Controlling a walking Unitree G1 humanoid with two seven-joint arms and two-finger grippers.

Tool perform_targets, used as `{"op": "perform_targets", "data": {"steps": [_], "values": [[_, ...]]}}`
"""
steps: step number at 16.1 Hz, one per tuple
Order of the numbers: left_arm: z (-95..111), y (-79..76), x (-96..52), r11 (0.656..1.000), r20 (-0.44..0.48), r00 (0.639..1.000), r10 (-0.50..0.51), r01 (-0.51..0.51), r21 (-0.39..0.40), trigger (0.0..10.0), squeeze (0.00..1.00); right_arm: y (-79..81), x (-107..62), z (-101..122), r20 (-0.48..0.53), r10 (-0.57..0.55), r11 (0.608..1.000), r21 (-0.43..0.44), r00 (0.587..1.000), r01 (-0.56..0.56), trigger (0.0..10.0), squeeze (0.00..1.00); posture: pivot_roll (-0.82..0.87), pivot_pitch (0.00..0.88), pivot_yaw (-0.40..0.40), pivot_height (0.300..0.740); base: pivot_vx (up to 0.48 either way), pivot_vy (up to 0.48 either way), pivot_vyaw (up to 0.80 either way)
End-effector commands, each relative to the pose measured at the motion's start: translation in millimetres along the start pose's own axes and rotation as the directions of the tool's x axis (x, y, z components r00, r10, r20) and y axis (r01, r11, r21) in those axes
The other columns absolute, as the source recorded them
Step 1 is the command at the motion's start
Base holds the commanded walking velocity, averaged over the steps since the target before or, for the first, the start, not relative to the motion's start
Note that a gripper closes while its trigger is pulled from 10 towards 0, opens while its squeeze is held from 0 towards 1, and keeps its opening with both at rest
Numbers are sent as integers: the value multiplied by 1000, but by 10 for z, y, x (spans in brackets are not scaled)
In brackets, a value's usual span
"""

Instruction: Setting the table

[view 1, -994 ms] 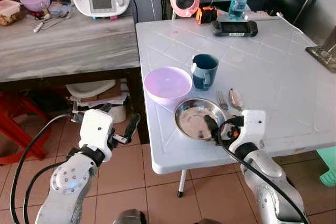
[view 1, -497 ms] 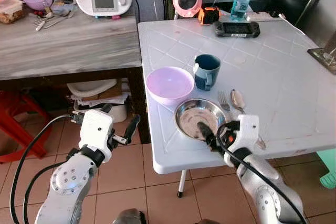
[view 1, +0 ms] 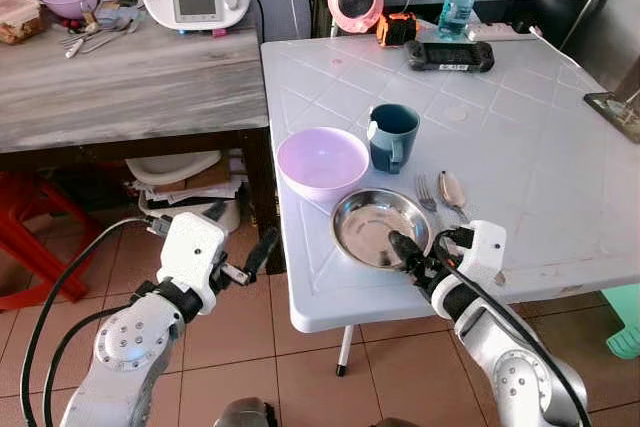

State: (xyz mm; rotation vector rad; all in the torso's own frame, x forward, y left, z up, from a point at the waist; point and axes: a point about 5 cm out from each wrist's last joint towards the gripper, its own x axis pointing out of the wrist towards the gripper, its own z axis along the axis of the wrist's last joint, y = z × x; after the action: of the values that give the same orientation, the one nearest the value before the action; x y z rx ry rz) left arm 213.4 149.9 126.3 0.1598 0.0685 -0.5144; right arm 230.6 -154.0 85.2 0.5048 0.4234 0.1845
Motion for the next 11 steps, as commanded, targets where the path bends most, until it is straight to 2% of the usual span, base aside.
{"op": "perform_targets", "data": {"steps": [1,3,5,8,11], "values": [[48,-25,-8,999,25,999,-45,46,-3,10000,0,-27,0,-124,-73,-20,999,36,997,23,0,0,18,8,8,740,0,0,0],[59,-81,-22,990,38,990,-139,139,14,10000,0,-49,3,-137,-87,-35,998,58,996,40,0,0,18,4,4,740,0,0,0],[34,-82,-24,983,19,984,-176,175,58,10000,0,-82,12,-120,-88,-47,995,86,995,54,0,0,15,0,3,740,0,0,0],[15,-39,-9,985,13,988,-153,152,76,10000,0,-130,17,-158,-127,-59,989,124,990,75,0,0,14,0,0,740,0,0,0],[19,-71,-17,982,22,985,-171,169,81,10000,0,-142,19,-175,-147,-67,985,150,987,89,0,0,12,0,-1,740,0,0,0]]}}
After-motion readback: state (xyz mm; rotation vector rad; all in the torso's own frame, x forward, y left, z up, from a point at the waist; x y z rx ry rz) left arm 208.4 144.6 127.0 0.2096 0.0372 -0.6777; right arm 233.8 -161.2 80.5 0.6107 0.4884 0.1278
